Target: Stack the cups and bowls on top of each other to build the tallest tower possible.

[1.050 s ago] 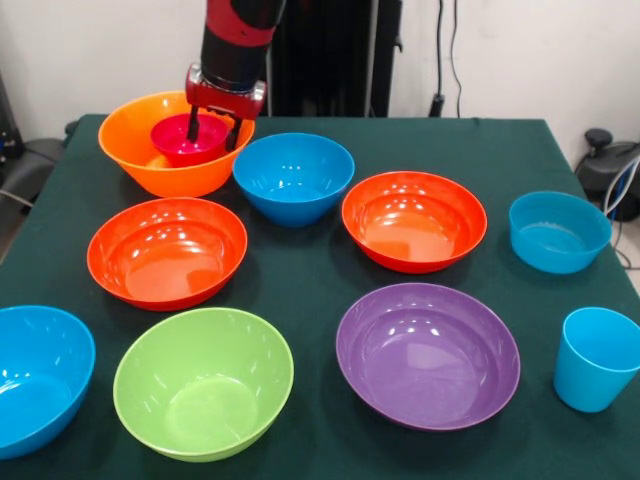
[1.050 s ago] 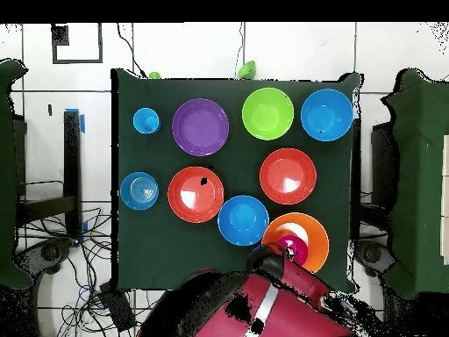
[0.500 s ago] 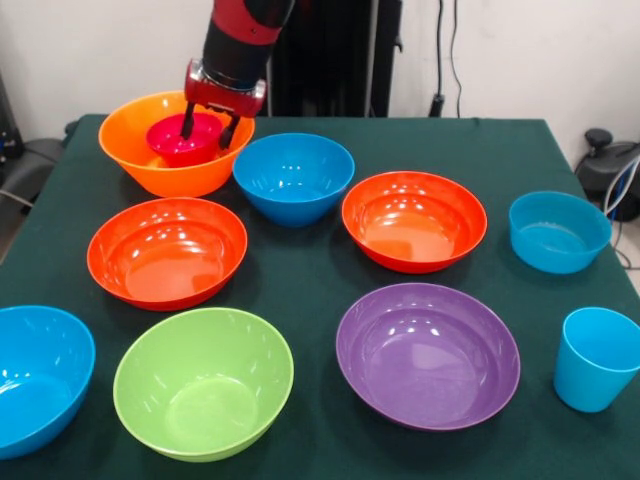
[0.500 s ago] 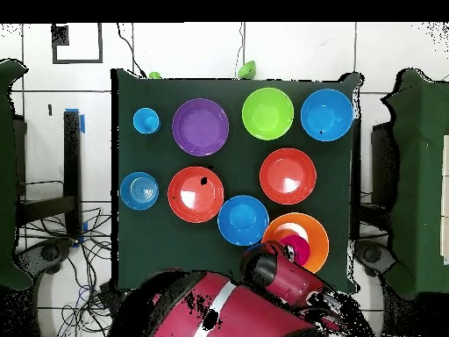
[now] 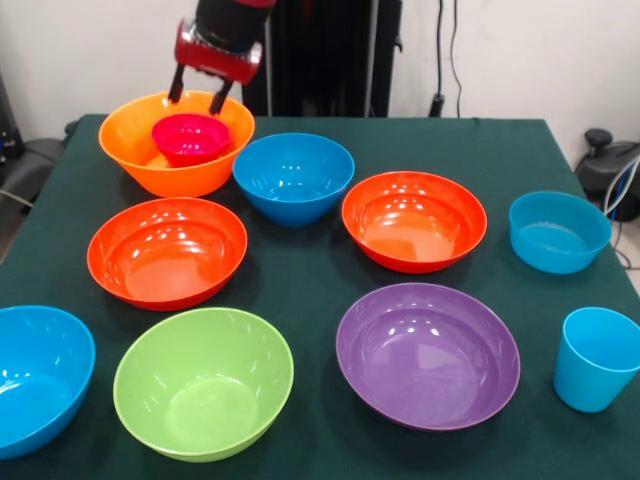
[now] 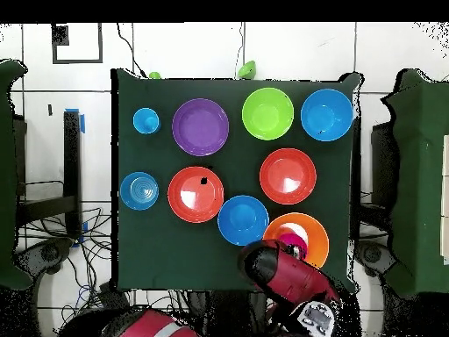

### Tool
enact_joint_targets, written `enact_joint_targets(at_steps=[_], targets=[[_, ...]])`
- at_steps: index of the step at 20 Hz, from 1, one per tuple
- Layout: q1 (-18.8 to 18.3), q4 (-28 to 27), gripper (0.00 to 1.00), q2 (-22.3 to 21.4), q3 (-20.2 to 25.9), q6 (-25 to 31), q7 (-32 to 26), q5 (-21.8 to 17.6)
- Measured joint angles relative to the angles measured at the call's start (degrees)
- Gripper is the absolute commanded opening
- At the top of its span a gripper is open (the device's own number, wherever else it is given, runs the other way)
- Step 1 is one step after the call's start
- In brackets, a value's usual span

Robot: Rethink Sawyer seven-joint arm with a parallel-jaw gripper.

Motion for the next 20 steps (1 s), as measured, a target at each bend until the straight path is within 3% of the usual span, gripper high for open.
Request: enact_joint_targets(at_steps=[5, 8, 17, 20], targets=[[4.02, -3.74, 1.0, -4.64, -4.55, 15.07, 0.0, -0.77], [4.64, -5.56, 1.0, -7.47, -5.32, 21.74, 0.0, -0.89], [3.77, -8.56, 1.0, -14.18, -4.71, 34.0, 0.0, -0.72], [0.52, -7.76, 1.0, -17.25, -1.14, 34.57, 0.0, 2.51]])
